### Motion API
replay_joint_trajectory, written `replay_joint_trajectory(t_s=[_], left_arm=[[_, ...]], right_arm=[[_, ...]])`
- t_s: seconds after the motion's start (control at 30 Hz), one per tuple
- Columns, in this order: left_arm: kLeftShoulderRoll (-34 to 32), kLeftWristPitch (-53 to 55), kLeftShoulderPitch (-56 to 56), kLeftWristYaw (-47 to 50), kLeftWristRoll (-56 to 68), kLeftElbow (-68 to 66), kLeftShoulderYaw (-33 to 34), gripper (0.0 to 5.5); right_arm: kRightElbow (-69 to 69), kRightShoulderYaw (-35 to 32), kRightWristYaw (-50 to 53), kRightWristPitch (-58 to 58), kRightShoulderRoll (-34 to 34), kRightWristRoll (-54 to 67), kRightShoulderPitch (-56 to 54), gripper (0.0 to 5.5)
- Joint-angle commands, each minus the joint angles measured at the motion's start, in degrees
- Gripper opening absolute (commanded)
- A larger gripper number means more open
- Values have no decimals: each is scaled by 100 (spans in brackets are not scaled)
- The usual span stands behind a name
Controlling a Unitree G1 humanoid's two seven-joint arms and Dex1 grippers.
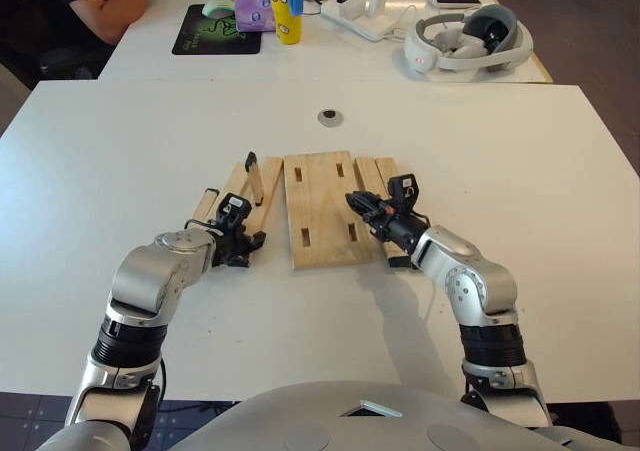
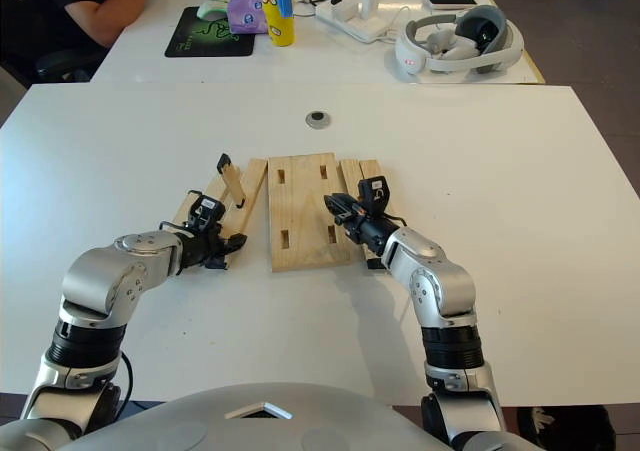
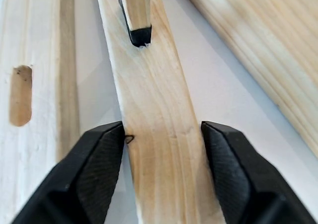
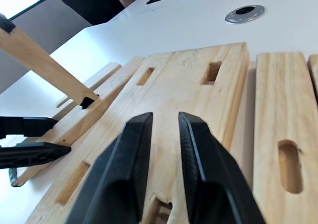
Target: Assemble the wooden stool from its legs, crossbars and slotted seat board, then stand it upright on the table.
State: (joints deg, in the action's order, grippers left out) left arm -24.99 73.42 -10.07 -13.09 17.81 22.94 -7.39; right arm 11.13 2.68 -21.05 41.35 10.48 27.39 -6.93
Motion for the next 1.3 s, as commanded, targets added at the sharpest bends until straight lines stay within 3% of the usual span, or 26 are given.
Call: replay_joint_trajectory(t_s=[0.03, 0.3, 0.5, 0.73, 0.9, 1.23, 1.3], left_arm=[[203, -102, 98, 160, -138, -193, 127, 218], [893, -1214, -390, 186, 94, -105, 947, 204], [742, -1391, -1221, -421, 544, -445, 1231, 204], [-46, -1819, -2063, -2011, 1179, -1543, 1534, 204], [-323, -1418, -2257, -3256, 2192, -1683, 1656, 204], [-572, -553, -2676, -4221, 3548, -1891, 1746, 204], [-625, -423, -2653, -4339, 3690, -1798, 1628, 204]], right_arm=[[-5, 17, -49, 83, 68, -30, -79, 95], [-30, 11, -97, -14, 124, -78, -92, 95], [-52, -127, -67, -644, 201, -351, -295, 95], [67, -1130, -976, -288, 261, 1279, -607, 192], [85, -1731, -1424, 393, 508, 2712, -910, 281], [-116, -2139, -1555, 1404, 799, 4737, -1391, 435], [-49, -2098, -1511, 1542, 842, 5052, -1402, 439]])
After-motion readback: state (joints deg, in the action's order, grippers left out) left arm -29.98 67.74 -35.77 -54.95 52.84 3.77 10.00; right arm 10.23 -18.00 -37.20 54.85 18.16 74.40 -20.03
